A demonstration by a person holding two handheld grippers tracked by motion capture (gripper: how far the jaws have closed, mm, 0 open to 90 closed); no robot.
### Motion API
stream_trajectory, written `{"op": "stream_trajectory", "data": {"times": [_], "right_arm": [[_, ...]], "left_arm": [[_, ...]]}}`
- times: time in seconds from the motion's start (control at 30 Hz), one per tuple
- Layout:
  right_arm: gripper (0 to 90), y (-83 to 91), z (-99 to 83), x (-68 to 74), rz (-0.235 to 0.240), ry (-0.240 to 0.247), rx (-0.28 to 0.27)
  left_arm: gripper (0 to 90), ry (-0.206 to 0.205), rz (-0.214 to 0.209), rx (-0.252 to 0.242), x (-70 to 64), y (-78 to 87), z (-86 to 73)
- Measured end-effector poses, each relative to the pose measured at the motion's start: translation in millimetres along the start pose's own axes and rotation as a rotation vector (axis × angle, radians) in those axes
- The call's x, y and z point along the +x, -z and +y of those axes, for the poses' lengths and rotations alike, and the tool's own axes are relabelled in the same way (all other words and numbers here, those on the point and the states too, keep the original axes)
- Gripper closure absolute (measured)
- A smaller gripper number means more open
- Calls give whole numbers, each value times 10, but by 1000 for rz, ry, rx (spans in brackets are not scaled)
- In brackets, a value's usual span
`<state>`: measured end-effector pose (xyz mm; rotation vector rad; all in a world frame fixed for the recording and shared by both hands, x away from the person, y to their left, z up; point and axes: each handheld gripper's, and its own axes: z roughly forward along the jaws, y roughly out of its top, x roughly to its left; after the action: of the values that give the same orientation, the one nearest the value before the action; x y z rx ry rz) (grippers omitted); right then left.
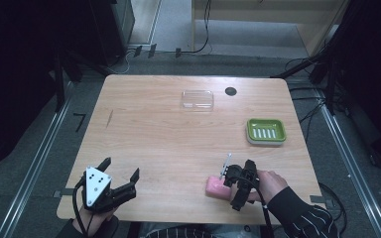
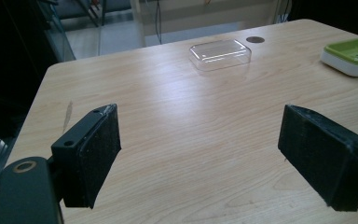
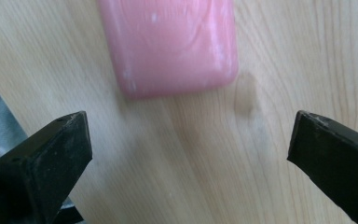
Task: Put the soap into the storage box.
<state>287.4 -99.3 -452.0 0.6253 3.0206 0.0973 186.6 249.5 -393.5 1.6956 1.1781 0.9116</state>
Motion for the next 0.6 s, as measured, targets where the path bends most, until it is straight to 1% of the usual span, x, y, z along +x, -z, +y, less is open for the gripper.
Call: {"op": "stream_trajectory", "data": {"times": [0.07, 0.1, 0.13, 0.17, 0.2, 0.23, 0.27, 0.3, 0.37, 0.43, 0.5, 0.57, 0.6], "right_arm": [[0, -3, 44, 6, 12, 15, 5], [0, 2, 66, 13, 3, 13, 6], [0, 9, 83, 15, 6, 18, 0], [0, 11, 102, 17, 17, 24, 5], [0, 14, 120, 23, 22, 19, 4], [0, 19, 140, 24, 20, 22, -8], [0, 18, 163, 22, 32, 28, -9], [0, 17, 190, 26, 27, 35, 0], [0, 13, 241, 46, 27, 52, -1], [0, 6, 292, 62, 21, 78, 3], [0, -4, 340, 76, 18, 81, 18], [0, -24, 401, 83, 15, 89, 18], [0, -24, 401, 83, 15, 89, 18]], "left_arm": [[134, 7, 2, -4, 4, 3, -2], [134, 9, 1, -6, 6, 4, -3], [134, 6, 2, -3, 6, 4, -3], [134, 5, 3, -1, 1, 2, -2], [133, 1, 2, -1, -4, -1, -1], [134, -1, 0, -1, -9, -1, 0], [134, -6, -2, 0, -11, 3, 0], [133, -6, -2, -1, -8, 5, 0], [134, 5, 4, 0, -2, 1, -1], [134, 0, 3, 0, -4, 1, 0], [134, -7, 2, 1, -8, 8, -2], [134, -2, 5, 0, 2, 12, -7], [134, 4, 6, -1, 9, 16, -8]]}}
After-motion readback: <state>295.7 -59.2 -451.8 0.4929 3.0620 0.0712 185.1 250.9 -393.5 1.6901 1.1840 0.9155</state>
